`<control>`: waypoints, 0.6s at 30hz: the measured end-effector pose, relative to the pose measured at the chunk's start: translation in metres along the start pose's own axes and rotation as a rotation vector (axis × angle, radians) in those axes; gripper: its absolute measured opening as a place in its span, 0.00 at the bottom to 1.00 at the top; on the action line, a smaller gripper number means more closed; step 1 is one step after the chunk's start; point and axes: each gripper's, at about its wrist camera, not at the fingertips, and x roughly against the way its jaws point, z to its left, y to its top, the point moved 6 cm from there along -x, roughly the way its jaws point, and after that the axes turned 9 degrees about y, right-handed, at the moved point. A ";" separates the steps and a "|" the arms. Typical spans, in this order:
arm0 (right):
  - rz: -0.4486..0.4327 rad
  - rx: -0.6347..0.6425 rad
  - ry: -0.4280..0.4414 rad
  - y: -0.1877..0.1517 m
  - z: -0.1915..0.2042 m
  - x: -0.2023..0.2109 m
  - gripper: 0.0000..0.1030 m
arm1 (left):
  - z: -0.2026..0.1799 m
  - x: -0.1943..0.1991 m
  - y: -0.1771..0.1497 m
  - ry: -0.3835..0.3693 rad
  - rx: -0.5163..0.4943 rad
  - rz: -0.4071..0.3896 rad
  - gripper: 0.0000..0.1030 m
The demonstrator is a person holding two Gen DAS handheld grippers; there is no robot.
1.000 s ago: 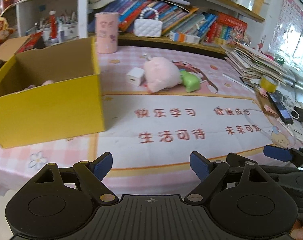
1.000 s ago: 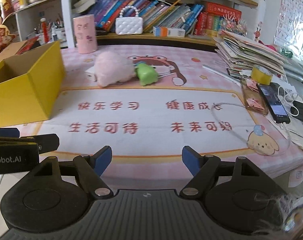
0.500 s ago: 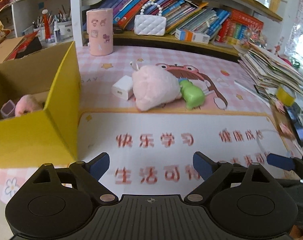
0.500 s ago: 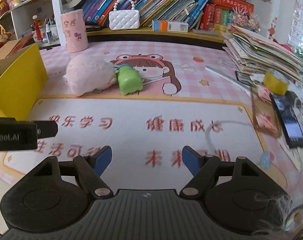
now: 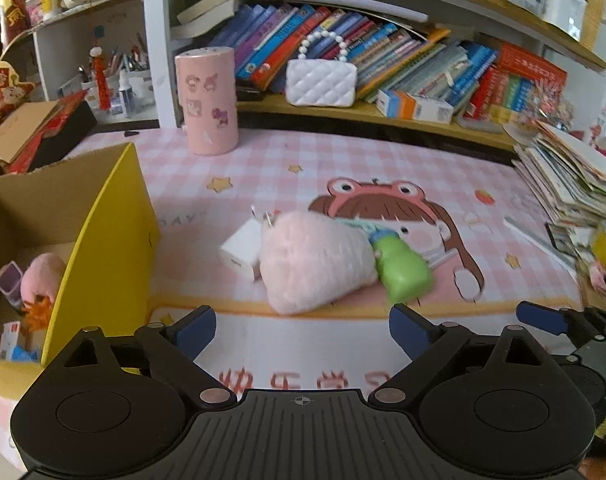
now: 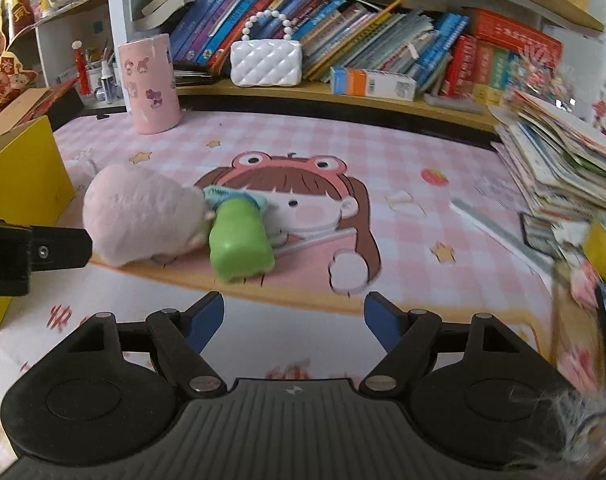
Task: Organize objects
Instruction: 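Grasp the pink plush with the left tool while the right tool grasps the green toy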
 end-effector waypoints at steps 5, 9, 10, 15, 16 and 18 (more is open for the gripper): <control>0.004 0.033 0.030 0.015 -0.004 -0.025 0.74 | 0.001 -0.008 0.012 0.036 0.023 -0.003 0.93; 0.007 0.068 0.065 0.026 0.000 -0.046 0.74 | 0.003 -0.011 0.016 0.060 0.034 -0.003 0.93; 0.011 0.077 0.072 0.028 0.002 -0.051 0.74 | 0.003 -0.011 0.017 0.065 0.037 -0.003 0.93; 0.037 0.107 0.111 0.035 0.013 -0.078 0.70 | 0.008 -0.013 0.018 0.084 0.049 0.004 0.93; 0.042 0.107 0.116 0.035 0.014 -0.081 0.69 | 0.008 -0.014 0.019 0.086 0.051 0.006 0.93; 0.060 0.096 0.133 0.035 0.015 -0.090 0.51 | 0.010 -0.015 0.020 0.089 0.058 0.008 0.93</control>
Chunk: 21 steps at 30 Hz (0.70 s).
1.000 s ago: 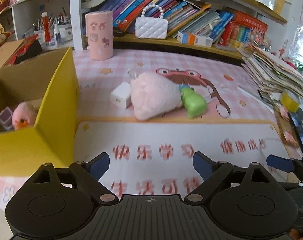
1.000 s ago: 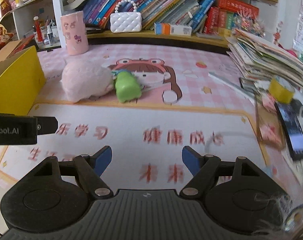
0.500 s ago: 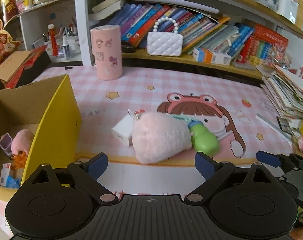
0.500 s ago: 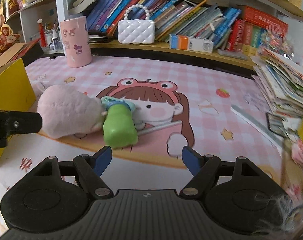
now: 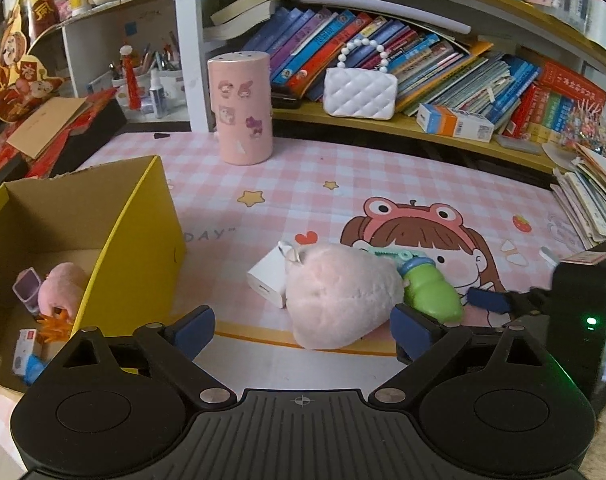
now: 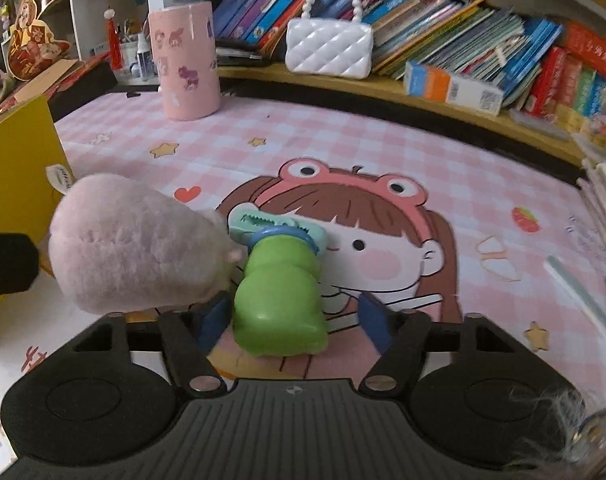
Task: Organize objects
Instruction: 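Grasp the pink plush with the left tool while the right tool grasps the green toy, then carry the pink plush and green toy over the yellow box with both tools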
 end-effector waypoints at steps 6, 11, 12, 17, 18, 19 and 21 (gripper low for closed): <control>-0.040 -0.059 0.031 -0.003 -0.009 0.021 0.42 | -0.007 -0.014 0.006 -0.036 0.030 0.005 0.94; -0.039 -0.088 0.031 -0.018 -0.018 0.053 0.42 | -0.019 -0.041 0.012 -0.047 0.054 0.026 0.94; -0.038 -0.096 0.029 -0.022 -0.020 0.059 0.42 | -0.021 -0.046 0.012 -0.046 0.054 0.035 0.94; -0.019 -0.144 0.022 -0.040 -0.023 0.082 0.42 | -0.033 -0.068 0.011 -0.027 0.031 0.056 0.94; -0.018 -0.151 0.022 -0.042 -0.022 0.086 0.42 | -0.033 -0.070 0.011 -0.022 0.031 0.055 0.94; -0.018 -0.156 0.024 -0.045 -0.022 0.089 0.42 | -0.034 -0.072 0.011 -0.018 0.033 0.055 0.94; -0.021 -0.162 0.022 -0.049 -0.019 0.096 0.42 | -0.034 -0.076 0.010 -0.021 0.044 0.052 0.94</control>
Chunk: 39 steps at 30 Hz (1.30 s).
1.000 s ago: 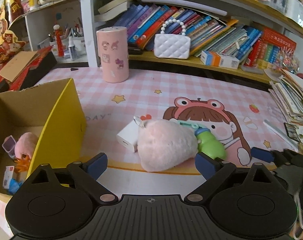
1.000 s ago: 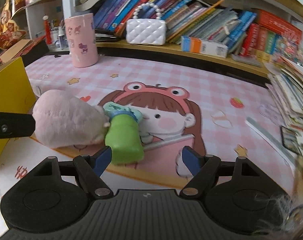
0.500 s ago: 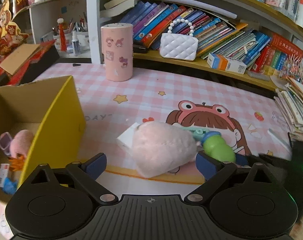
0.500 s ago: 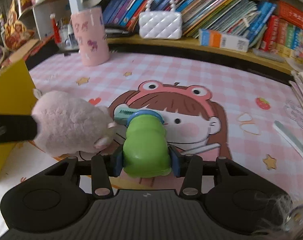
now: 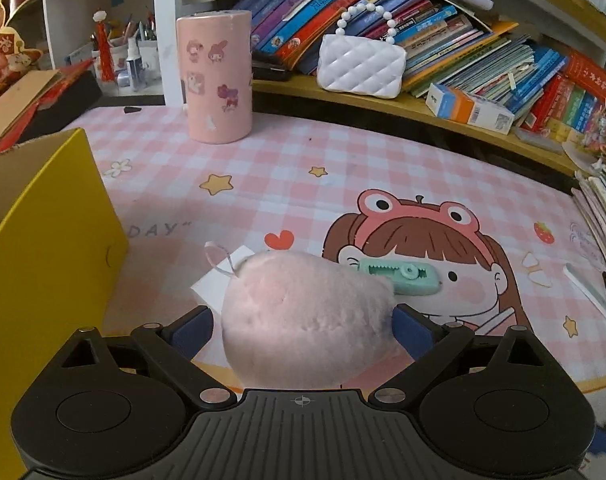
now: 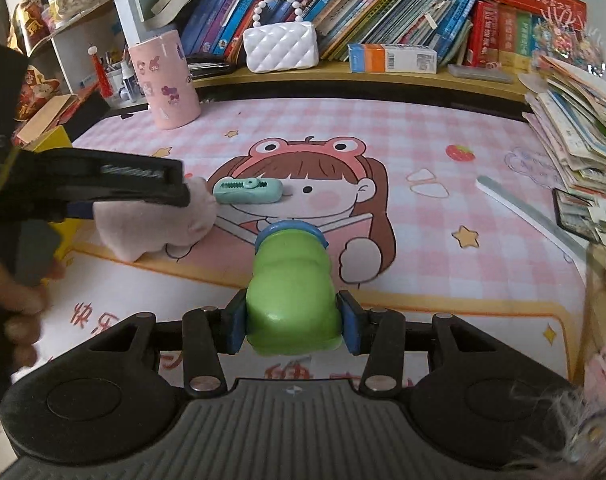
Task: Organize objects
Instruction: 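Carry the pink plush and green toy over the yellow box with both tools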
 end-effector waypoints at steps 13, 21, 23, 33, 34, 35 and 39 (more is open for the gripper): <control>-0.029 -0.028 -0.036 -0.013 0.014 0.028 0.42 | 0.019 0.064 -0.012 -0.148 0.072 -0.066 0.64; -0.010 0.008 -0.036 -0.035 0.048 0.040 0.42 | 0.041 0.109 -0.063 -0.191 0.002 -0.052 0.65; -0.012 0.016 -0.047 -0.039 0.057 0.043 0.42 | 0.050 0.120 -0.073 -0.196 -0.011 -0.059 0.65; -0.029 0.045 -0.135 -0.063 0.114 0.057 0.42 | 0.115 0.145 -0.107 -0.191 0.004 -0.067 0.65; -0.028 0.050 -0.139 -0.065 0.120 0.058 0.42 | 0.122 0.148 -0.111 -0.190 0.004 -0.065 0.65; -0.026 0.057 -0.145 -0.068 0.127 0.059 0.42 | 0.129 0.151 -0.116 -0.187 0.005 -0.064 0.65; -0.003 0.078 -0.153 -0.084 0.155 0.062 0.42 | 0.158 0.156 -0.130 -0.177 0.021 -0.053 0.65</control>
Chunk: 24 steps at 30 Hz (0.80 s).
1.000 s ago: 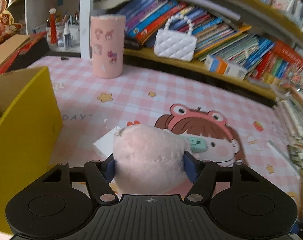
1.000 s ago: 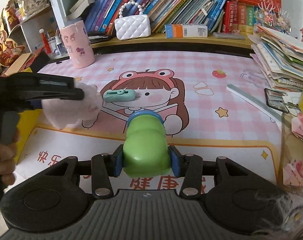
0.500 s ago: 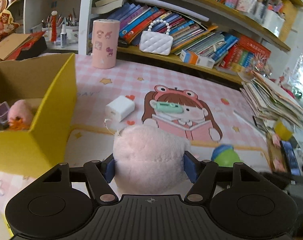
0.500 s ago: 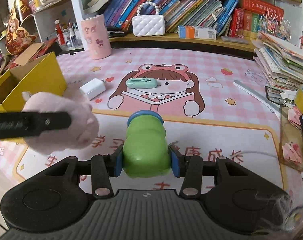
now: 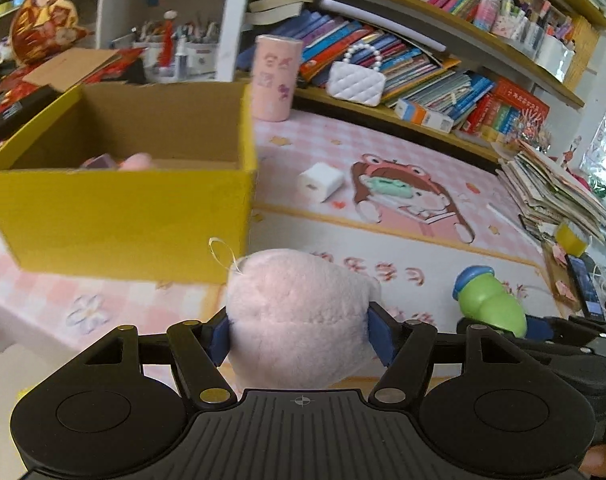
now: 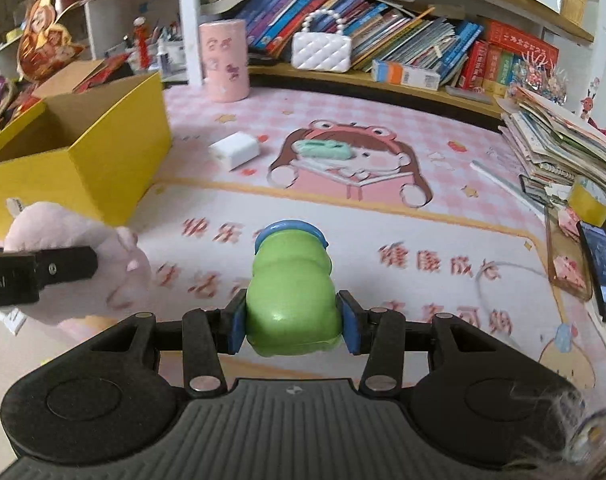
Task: Organize objects
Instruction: 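Carry the pink plush and green toy over the yellow box with both tools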
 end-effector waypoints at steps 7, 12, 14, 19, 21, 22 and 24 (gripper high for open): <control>0.008 -0.004 -0.002 -0.019 0.037 0.015 0.42 | 0.033 0.016 -0.011 -0.018 -0.001 -0.003 0.65; 0.013 -0.008 0.004 -0.032 0.060 0.022 0.42 | 0.049 0.028 -0.018 -0.034 -0.020 -0.011 0.65; 0.024 -0.007 0.016 -0.037 0.071 0.024 0.42 | 0.056 0.033 -0.021 -0.036 -0.025 -0.015 0.65; 0.058 0.000 0.056 -0.050 0.096 0.024 0.42 | 0.073 0.046 -0.032 -0.027 -0.037 -0.016 0.65; 0.062 0.010 0.070 -0.053 0.107 0.024 0.42 | 0.081 0.051 -0.037 -0.023 -0.036 -0.016 0.65; 0.063 0.015 0.075 -0.054 0.112 0.024 0.42 | 0.085 0.054 -0.038 -0.019 -0.034 -0.016 0.65; 0.065 0.029 0.089 -0.055 0.122 0.025 0.42 | 0.093 0.058 -0.041 -0.009 -0.024 -0.019 0.65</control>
